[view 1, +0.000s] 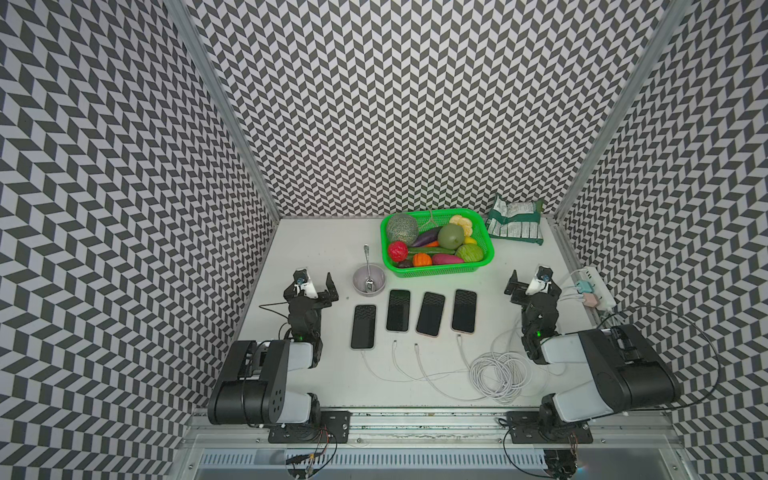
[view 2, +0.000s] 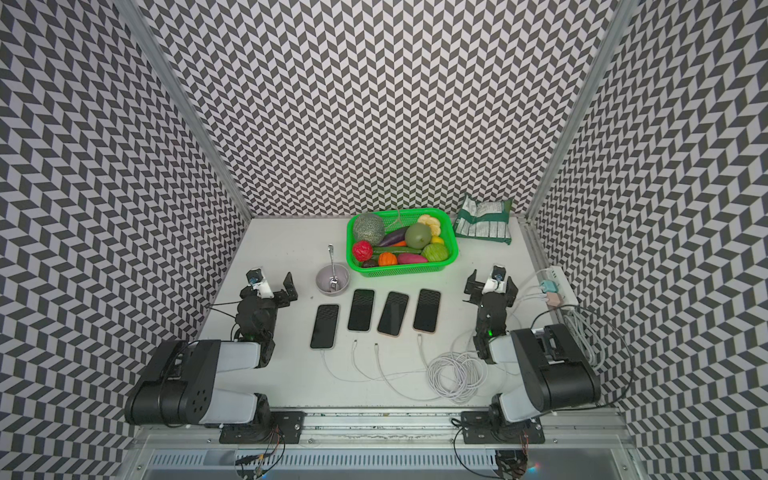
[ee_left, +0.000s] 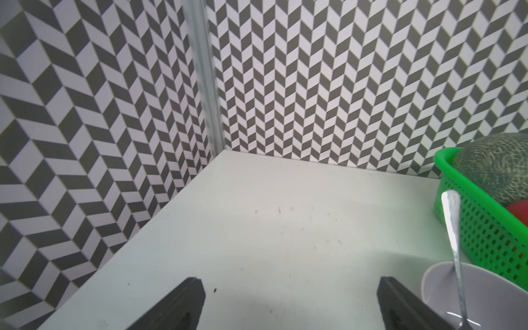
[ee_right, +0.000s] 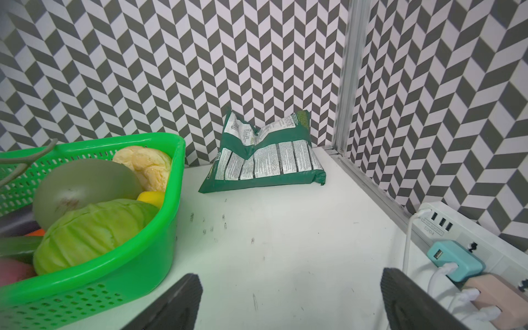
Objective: Unplug the charging cable from the phone
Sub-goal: Reset both arms
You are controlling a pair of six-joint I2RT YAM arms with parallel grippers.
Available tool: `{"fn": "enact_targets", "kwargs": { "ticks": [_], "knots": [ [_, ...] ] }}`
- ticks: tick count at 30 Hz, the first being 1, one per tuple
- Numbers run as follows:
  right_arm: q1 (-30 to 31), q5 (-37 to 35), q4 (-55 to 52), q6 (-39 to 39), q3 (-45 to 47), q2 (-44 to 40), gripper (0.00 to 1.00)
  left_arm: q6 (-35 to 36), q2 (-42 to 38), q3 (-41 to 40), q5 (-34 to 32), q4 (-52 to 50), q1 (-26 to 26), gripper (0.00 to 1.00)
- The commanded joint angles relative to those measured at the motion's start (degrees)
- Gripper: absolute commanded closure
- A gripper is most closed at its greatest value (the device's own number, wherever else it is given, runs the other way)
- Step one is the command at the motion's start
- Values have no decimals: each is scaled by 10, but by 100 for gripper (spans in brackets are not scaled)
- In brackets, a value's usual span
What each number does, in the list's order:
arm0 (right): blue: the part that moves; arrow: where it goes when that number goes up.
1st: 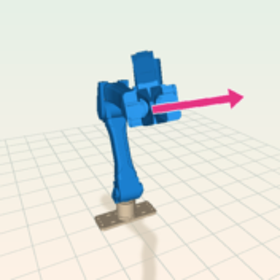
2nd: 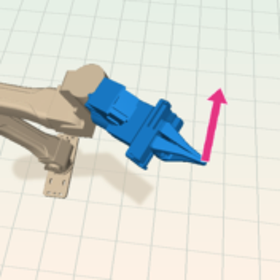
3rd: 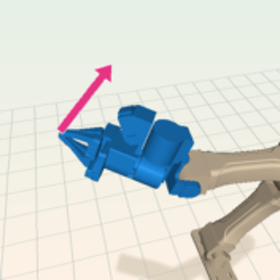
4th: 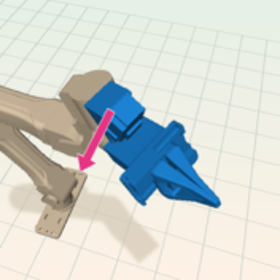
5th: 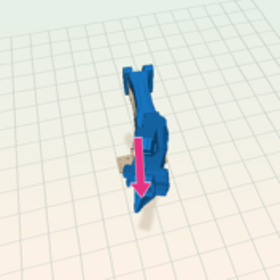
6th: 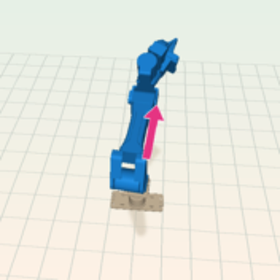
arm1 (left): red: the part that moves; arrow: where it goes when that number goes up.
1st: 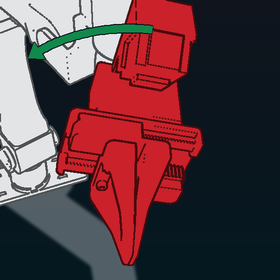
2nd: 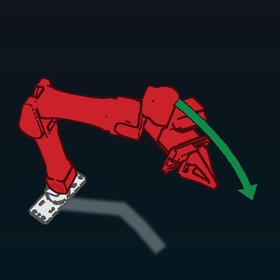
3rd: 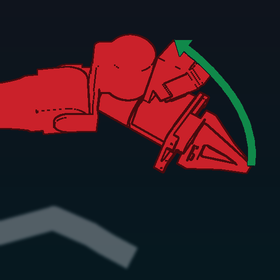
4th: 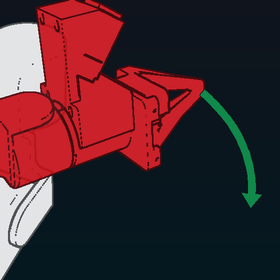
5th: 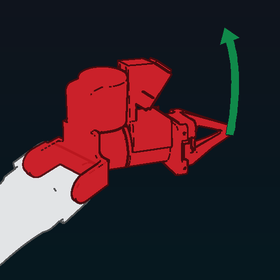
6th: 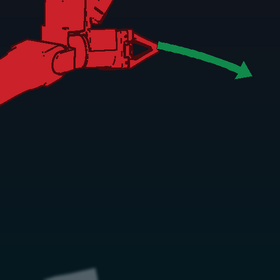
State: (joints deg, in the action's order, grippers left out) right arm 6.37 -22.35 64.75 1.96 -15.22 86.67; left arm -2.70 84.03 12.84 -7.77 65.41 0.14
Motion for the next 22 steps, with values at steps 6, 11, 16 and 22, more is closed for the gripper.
{"fn": "enact_targets", "kwargs": {
  "ticks": [6,11,16,22],
  "knots": [
    [-15,45,49,6,5,5,0,25,52,21,39,48,5,0],
    [-14,45,63,5,6,8,0,25,44,23,36,35,6,0],
    [-14,44,62,5,6,10,0,26,48,22,29,43,9,0],
    [-14,44,63,4,5,10,0,26,49,26,31,38,9,0]
  ]
}}
